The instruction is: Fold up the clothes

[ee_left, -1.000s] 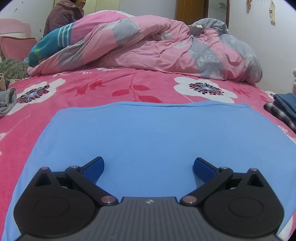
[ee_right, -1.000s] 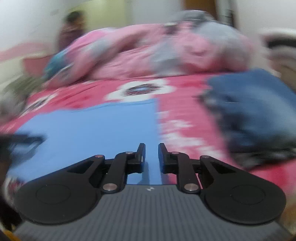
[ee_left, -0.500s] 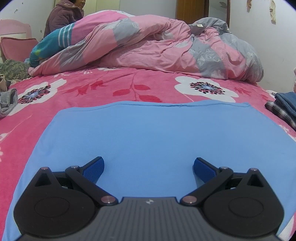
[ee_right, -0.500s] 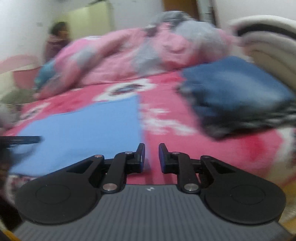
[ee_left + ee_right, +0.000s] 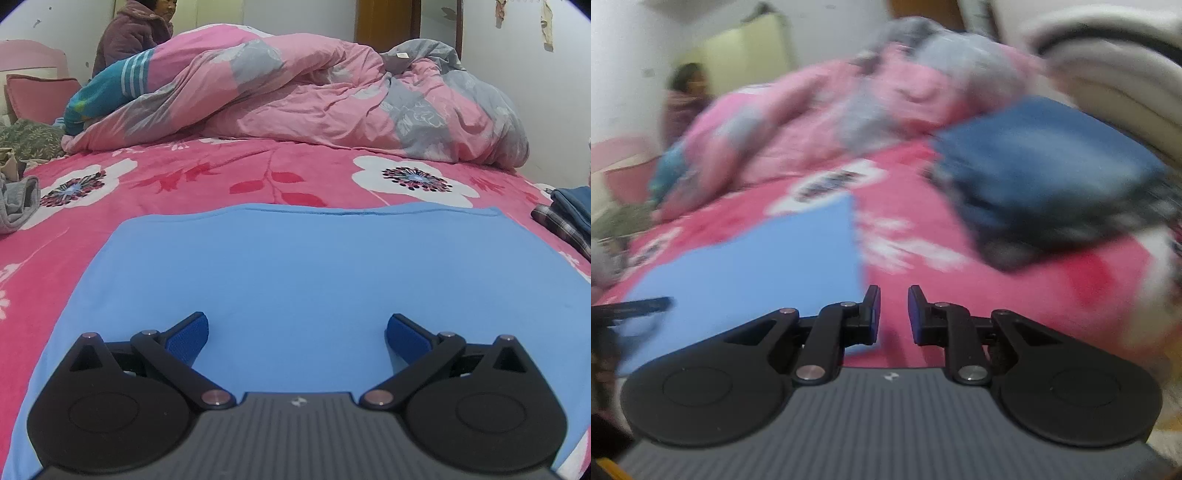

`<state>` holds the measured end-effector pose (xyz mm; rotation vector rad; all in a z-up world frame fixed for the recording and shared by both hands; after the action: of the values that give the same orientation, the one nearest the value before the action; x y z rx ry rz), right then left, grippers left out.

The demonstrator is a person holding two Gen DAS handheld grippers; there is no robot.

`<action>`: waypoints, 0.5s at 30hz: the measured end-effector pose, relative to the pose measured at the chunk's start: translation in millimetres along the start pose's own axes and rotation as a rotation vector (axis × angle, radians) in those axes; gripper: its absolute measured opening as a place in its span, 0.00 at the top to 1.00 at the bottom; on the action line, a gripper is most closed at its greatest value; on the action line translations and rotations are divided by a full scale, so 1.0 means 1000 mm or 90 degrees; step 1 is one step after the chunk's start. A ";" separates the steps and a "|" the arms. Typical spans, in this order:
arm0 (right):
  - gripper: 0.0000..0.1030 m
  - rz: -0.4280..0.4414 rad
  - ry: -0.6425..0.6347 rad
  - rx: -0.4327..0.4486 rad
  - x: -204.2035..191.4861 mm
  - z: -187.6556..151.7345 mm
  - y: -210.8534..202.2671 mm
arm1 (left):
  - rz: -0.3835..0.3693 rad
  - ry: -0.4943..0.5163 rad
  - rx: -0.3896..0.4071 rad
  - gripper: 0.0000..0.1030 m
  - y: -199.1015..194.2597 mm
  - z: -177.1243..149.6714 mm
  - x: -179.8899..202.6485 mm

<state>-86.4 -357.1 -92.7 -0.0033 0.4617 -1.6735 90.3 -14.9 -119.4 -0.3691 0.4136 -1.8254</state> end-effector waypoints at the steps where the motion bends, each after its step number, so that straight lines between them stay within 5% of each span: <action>1: 0.84 0.038 -0.022 0.004 -0.021 0.002 0.006 | 0.000 0.000 0.000 0.00 0.000 0.000 0.000; 6: 0.85 0.167 -0.151 -0.011 -0.108 -0.010 0.042 | 0.002 0.000 0.001 0.00 0.000 0.001 0.000; 11: 0.84 0.150 -0.215 -0.054 -0.126 -0.040 0.075 | 0.013 0.002 0.001 0.00 -0.001 0.001 0.000; 15: 0.84 0.143 -0.236 -0.042 -0.128 -0.042 0.072 | 0.069 0.020 0.023 0.00 -0.015 0.007 0.006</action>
<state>-8.3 -229.2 -119.9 -0.2949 0.2260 -1.3968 78.6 -17.0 -106.3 -0.2888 0.4135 -1.7331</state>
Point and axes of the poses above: each gripper's, at about its wrist camera, not at the fingertips, and y roughly the way its jaws point, x to its right, z to its top, the point moved 5 cm from there along y, roughly the way its jaws point, and after that the axes turned 8 degrees about x, right-handed, at the moved point
